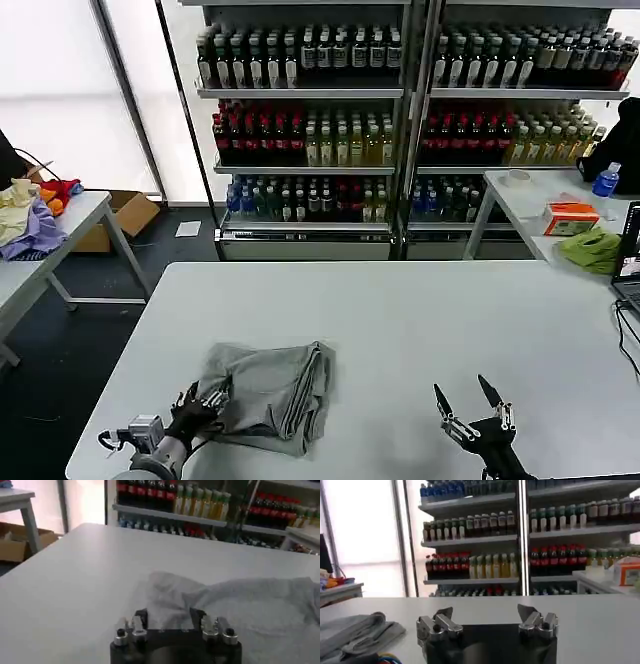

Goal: Fold and organize the clothes.

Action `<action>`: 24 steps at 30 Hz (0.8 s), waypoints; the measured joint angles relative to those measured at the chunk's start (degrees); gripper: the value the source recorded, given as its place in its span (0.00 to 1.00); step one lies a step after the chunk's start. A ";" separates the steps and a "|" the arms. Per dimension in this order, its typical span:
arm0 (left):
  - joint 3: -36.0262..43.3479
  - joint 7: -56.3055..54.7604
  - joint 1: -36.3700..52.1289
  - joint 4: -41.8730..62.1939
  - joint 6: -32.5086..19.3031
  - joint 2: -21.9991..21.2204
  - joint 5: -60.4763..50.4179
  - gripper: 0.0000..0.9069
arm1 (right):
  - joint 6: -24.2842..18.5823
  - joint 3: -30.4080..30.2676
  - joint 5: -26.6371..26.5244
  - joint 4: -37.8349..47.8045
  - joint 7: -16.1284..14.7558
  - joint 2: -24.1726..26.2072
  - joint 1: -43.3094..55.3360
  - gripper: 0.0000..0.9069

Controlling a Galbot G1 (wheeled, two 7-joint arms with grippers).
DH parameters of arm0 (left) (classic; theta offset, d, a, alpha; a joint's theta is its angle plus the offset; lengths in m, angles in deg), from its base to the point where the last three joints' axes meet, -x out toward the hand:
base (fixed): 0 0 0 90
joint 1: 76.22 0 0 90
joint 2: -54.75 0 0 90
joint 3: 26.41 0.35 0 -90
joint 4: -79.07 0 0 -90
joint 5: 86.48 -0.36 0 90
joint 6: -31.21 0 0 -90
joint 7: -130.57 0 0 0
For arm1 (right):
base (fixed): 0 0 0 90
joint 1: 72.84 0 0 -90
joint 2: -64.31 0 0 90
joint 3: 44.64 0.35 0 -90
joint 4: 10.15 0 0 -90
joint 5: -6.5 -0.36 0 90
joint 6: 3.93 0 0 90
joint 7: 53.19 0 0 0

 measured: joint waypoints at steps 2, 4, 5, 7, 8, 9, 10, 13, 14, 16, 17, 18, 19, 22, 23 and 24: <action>0.18 0.26 -0.14 -0.10 0.00 -0.20 0.11 0.01 | -0.01 0.02 -0.03 0.00 0.00 0.08 -0.01 1.00; 0.37 0.49 -0.23 -0.21 0.01 -0.38 0.15 0.01 | -0.05 0.06 -0.10 0.04 0.00 0.15 0.00 1.00; 0.42 0.53 -0.23 -0.26 0.02 -0.50 0.21 0.01 | -0.07 0.08 -0.14 0.06 0.00 0.18 -0.02 1.00; 0.45 0.55 -0.17 -0.43 0.03 -0.67 0.33 0.01 | -0.11 0.11 -0.16 0.06 0.00 0.22 -0.04 1.00; 0.40 0.55 -0.11 -0.52 0.03 -0.71 0.39 0.01 | -0.14 0.13 -0.17 0.07 -0.01 0.25 -0.05 1.00; 0.35 0.54 -0.04 -0.64 0.03 -0.72 0.50 0.01 | -0.17 0.16 -0.21 0.08 -0.01 0.27 -0.05 1.00; 0.25 0.53 0.02 -0.77 0.04 -0.72 0.64 0.01 | -0.19 0.19 -0.24 0.10 -0.01 0.29 -0.04 1.00; -0.29 0.44 -0.01 -1.30 0.04 -0.78 1.23 0.01 | -0.24 0.21 -0.36 0.11 0.00 0.28 -0.04 1.00; -0.52 0.40 -0.08 -1.47 0.04 -0.92 1.47 0.01 | -0.26 0.20 -0.42 0.11 -0.01 0.27 -0.04 1.00; -1.07 0.20 -0.23 -1.88 0.04 -1.15 1.96 0.01 | -0.26 0.21 -0.47 0.11 0.00 0.23 -0.01 1.00; -1.38 0.11 -0.37 -2.11 0.03 -1.32 2.19 0.01 | -0.26 0.20 -0.48 0.11 0.00 0.22 0.05 1.00; -1.71 0.10 -0.55 -2.40 0.04 -1.59 2.46 0.01 | -0.26 0.19 -0.51 0.11 0.00 0.19 0.10 1.00; -1.99 0.11 -0.71 -2.67 0.05 -1.83 2.69 0.01 | -0.25 0.19 -0.56 0.11 0.00 0.16 0.14 1.00; -3.16 0.42 -1.27 -3.71 0.10 -2.18 3.56 0.01 | -0.22 0.23 -0.74 0.04 0.04 0.16 0.28 1.00; -3.65 0.59 -1.44 -4.10 0.13 -2.18 3.86 0.01 | -0.21 0.24 -0.80 0.03 0.05 0.16 0.28 1.00; -4.25 0.79 -1.61 -4.47 0.16 -2.13 4.25 0.01 | -0.21 0.26 -0.84 0.03 0.05 0.17 0.29 1.00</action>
